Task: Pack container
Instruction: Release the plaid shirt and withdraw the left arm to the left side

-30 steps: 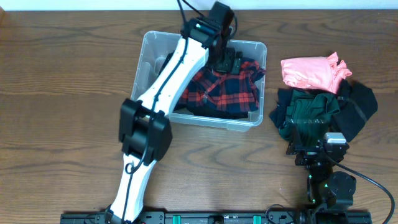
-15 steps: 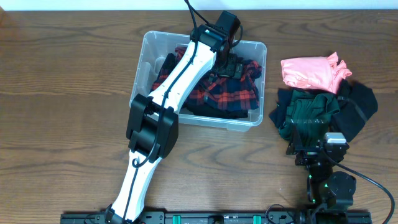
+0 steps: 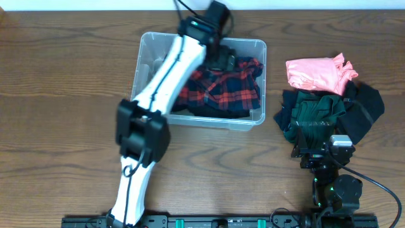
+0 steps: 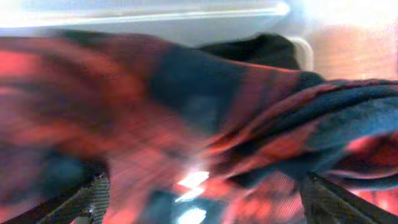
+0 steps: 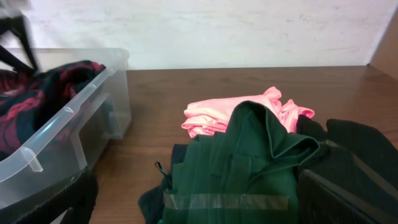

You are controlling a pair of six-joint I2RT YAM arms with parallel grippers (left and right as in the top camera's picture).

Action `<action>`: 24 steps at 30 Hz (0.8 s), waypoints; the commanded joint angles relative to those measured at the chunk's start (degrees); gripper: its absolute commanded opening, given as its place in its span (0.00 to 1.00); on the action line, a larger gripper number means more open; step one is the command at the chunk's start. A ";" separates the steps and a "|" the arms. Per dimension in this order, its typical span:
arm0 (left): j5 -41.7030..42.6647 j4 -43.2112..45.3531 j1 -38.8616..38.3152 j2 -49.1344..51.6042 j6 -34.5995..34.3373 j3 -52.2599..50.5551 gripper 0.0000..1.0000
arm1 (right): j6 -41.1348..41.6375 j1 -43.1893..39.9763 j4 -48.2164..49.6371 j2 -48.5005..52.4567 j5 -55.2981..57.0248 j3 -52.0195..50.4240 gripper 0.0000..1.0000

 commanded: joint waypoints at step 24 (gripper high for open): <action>-11.06 -20.50 26.60 -23.41 3.93 -1.46 0.98 | 0.15 -0.46 1.86 -0.20 1.25 -0.17 0.99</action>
